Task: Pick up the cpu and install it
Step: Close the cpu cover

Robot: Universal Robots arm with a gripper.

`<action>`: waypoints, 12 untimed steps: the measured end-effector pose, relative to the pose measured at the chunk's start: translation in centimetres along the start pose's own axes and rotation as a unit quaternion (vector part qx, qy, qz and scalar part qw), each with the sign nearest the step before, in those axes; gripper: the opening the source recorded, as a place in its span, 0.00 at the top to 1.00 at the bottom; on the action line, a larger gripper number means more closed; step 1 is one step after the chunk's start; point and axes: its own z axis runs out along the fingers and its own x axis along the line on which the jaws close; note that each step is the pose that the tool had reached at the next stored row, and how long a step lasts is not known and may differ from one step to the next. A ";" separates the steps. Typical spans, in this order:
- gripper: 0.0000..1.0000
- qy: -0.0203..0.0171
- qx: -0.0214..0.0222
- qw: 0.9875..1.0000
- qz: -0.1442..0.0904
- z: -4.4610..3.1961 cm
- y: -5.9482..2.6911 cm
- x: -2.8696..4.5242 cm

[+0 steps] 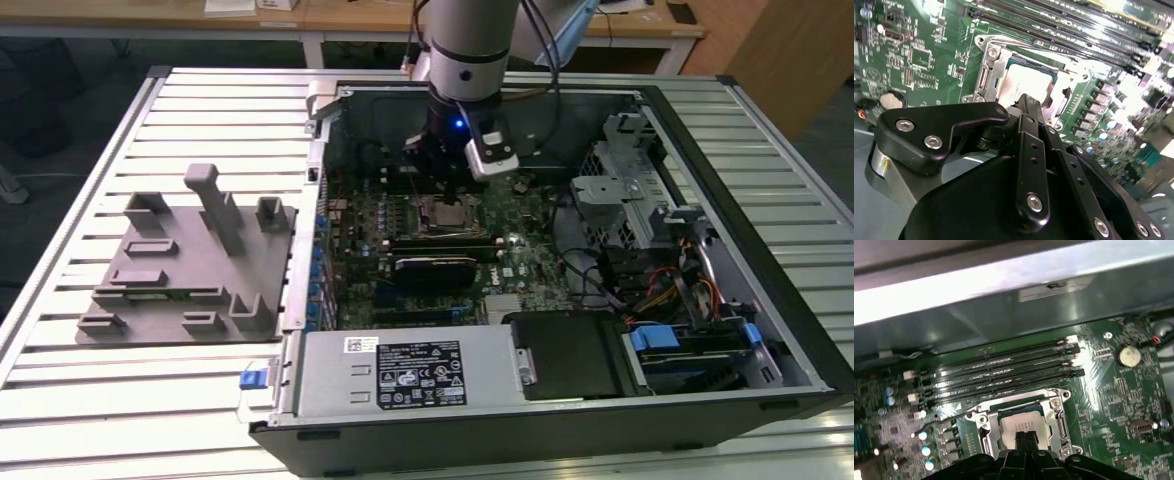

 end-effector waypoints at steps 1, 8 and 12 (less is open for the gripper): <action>0.89 0.000 0.000 1.000 -0.009 0.01 0.00 0.00; 0.89 0.001 0.004 0.998 -0.064 0.09 0.00 0.00; 0.89 0.000 0.004 0.998 -0.064 0.13 0.00 0.00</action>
